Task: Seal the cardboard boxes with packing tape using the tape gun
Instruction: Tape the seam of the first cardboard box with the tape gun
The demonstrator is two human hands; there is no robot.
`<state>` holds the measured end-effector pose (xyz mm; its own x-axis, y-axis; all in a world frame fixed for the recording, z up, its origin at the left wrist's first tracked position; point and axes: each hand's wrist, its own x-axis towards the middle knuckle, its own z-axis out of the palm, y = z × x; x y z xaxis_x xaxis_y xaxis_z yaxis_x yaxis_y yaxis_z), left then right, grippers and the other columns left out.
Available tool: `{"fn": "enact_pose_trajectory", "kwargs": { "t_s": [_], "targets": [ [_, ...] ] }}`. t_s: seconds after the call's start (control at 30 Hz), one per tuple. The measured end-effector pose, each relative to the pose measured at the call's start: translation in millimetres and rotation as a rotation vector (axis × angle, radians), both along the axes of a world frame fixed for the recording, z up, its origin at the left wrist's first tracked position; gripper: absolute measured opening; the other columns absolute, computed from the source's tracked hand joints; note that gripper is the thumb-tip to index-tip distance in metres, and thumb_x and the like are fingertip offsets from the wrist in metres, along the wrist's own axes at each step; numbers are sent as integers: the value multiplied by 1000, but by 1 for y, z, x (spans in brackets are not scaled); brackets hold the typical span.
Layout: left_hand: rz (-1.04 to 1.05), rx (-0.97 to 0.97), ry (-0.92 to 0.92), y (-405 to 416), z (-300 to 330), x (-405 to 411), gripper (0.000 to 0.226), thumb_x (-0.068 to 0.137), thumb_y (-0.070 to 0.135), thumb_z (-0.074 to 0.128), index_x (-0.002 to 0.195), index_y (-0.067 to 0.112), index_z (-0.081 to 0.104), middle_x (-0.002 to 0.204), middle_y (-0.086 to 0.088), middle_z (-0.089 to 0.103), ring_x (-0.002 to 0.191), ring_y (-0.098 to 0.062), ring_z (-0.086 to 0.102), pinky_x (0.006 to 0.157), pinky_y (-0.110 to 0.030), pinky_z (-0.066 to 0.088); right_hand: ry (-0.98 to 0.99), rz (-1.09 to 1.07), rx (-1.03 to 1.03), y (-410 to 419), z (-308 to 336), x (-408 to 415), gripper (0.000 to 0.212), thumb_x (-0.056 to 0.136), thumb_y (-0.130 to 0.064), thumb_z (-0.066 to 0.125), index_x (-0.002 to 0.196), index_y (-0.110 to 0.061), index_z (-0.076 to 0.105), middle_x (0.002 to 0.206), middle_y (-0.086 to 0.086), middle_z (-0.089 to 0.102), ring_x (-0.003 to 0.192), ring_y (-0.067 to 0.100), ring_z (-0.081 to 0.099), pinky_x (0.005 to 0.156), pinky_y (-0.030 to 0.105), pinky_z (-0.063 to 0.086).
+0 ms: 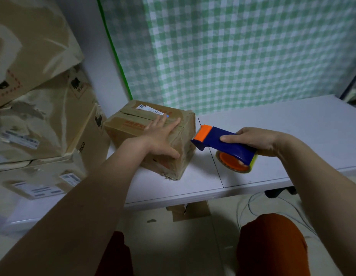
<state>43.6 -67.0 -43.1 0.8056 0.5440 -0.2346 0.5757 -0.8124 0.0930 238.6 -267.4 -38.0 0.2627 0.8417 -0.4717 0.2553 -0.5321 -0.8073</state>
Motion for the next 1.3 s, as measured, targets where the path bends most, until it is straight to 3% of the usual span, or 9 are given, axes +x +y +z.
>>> {"fn": "enact_pose_trajectory", "kwargs": {
  "t_s": [0.07, 0.17, 0.23, 0.4, 0.57, 0.83, 1.07, 1.2, 1.3],
  "targets": [
    [54, -97, -11, -1, 5, 4, 98, 78, 56, 63, 150, 44, -2, 160, -1, -17, 146, -20, -18, 117, -43, -3, -63, 12, -39, 7, 5, -2, 54, 78, -53, 63, 101, -5, 62, 86, 9, 70, 70, 18, 64, 61, 25, 50],
    [147, -78, -73, -6, 0, 15, 61, 97, 52, 26, 151, 41, 0, 160, -3, -14, 147, -21, -15, 116, -43, -5, -196, 38, -100, 20, 13, -11, 51, 82, -54, 63, 98, -5, 63, 89, 12, 70, 72, 21, 63, 65, 27, 49],
    [157, 24, -61, -10, -7, 19, 55, 99, 54, 13, 151, 41, -2, 160, -5, -12, 147, -23, -13, 117, -44, -4, -308, 66, -134, 30, 18, -19, 52, 82, -57, 61, 92, -6, 65, 88, 12, 69, 72, 21, 62, 70, 30, 48],
    [145, 82, -43, -12, -11, 19, 56, 99, 56, 11, 151, 41, -4, 160, -8, -11, 147, -26, -10, 118, -45, -3, -567, 93, -189, 50, 35, -38, 45, 88, -56, 55, 76, -12, 58, 74, 5, 63, 66, 17, 58, 67, 29, 44],
    [133, 99, -50, -9, -11, 17, 57, 99, 56, 13, 151, 39, -2, 161, -9, -9, 148, -27, -8, 118, -45, -2, -607, 88, -415, 41, 2, -48, 34, 94, -33, 56, 78, -4, 54, 70, 14, 64, 58, 27, 62, 66, 35, 53],
    [269, 142, -211, -21, -11, 35, 55, 95, 59, 31, 143, 31, 31, 157, -16, 17, 145, -34, 11, 118, -47, 12, -616, -263, -127, 46, -2, -27, 41, 90, -49, 55, 76, -12, 48, 78, 13, 66, 78, 32, 67, 84, 45, 54],
    [170, 167, -105, -22, -7, 22, 76, 93, 51, 48, 153, 32, 5, 161, -12, 2, 147, -30, 3, 118, -41, 10, -603, -463, 133, 40, -4, -28, 53, 88, -56, 49, 84, -4, 61, 76, 13, 69, 72, 31, 68, 73, 42, 54],
    [13, 77, -75, -12, 0, -6, 97, 81, 38, 71, 152, 36, 6, 161, -3, -1, 148, -21, 1, 117, -42, 17, -658, -493, 241, 45, 8, -41, 49, 88, -53, 49, 67, -10, 53, 72, 11, 67, 70, 30, 65, 63, 36, 48],
    [-101, 11, -40, 2, 7, -32, 105, 75, 25, 80, 151, 39, 9, 161, 3, 0, 148, -17, 2, 119, -41, 13, -690, -471, 303, 49, 20, -52, 50, 89, -53, 49, 65, -9, 53, 69, 12, 66, 68, 31, 65, 62, 38, 49]
  ]
}}
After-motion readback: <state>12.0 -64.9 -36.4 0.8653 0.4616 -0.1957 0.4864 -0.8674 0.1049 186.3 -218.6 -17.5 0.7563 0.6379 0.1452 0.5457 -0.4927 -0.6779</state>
